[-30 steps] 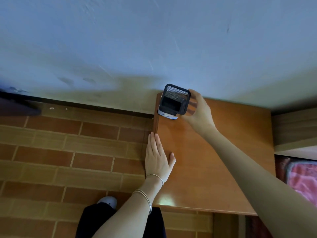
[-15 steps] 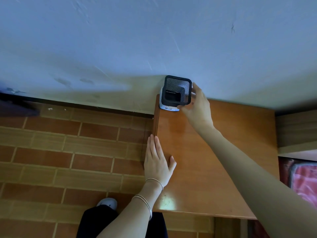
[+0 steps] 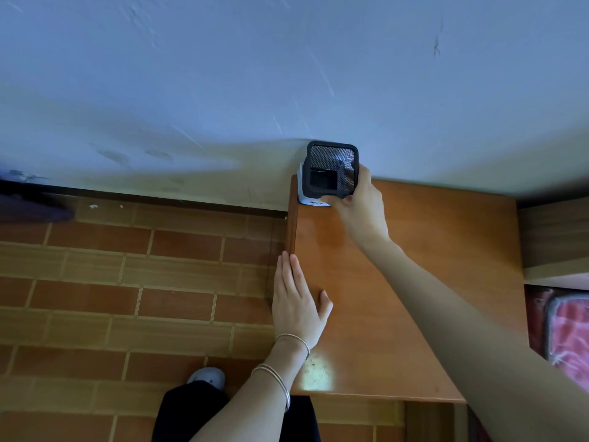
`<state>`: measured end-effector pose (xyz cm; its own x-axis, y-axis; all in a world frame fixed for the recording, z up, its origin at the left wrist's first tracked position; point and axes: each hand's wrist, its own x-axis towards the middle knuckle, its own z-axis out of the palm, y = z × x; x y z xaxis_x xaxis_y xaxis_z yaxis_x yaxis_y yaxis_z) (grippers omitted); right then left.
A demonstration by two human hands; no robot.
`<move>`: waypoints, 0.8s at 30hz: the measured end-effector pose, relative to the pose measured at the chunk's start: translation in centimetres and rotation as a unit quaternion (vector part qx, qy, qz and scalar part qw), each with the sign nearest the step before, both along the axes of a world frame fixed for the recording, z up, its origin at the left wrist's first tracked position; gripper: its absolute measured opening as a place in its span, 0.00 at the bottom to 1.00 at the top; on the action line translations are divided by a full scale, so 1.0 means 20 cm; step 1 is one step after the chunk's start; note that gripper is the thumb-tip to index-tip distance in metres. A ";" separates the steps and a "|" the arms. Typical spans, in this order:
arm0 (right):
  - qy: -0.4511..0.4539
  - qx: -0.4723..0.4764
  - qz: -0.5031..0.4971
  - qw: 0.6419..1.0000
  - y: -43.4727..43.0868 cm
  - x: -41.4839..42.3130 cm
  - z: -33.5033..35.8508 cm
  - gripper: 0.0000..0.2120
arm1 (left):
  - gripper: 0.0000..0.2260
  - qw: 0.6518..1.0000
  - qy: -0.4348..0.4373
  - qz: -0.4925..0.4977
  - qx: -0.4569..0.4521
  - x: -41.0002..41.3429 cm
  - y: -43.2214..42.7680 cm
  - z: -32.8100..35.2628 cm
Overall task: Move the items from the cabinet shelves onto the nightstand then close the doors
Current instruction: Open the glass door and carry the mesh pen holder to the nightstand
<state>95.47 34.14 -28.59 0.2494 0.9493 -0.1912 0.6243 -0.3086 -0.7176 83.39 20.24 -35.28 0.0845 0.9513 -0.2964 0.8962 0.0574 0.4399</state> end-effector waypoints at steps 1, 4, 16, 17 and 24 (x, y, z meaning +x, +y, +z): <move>-0.002 0.003 -0.001 1.000 0.00 0.00 0.00 0.28 | 0.34 1.000 0.000 0.000 -0.001 0.00 0.00 0.00; -0.012 0.020 -0.009 1.000 -0.01 -0.01 -0.02 0.27 | 0.35 1.000 -0.001 -0.001 0.002 0.00 0.00 -0.01; -0.018 0.024 0.012 0.999 -0.02 0.00 -0.02 0.35 | 0.35 1.000 -0.002 -0.006 -0.008 0.00 0.00 -0.01; -0.030 0.018 0.023 0.999 -0.03 0.01 0.00 0.39 | 0.35 1.000 -0.005 -0.013 -0.009 0.00 0.00 0.00; -0.132 -0.028 0.044 0.990 -0.23 0.08 0.32 0.33 | 0.37 0.976 0.101 -0.168 -0.091 -0.13 0.13 0.18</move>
<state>97.04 29.55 -22.23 0.2149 0.9592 -0.1837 0.8140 -0.2799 -0.5090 80.89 22.80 -31.75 0.3048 0.8098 -0.5013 0.9454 -0.1936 0.2621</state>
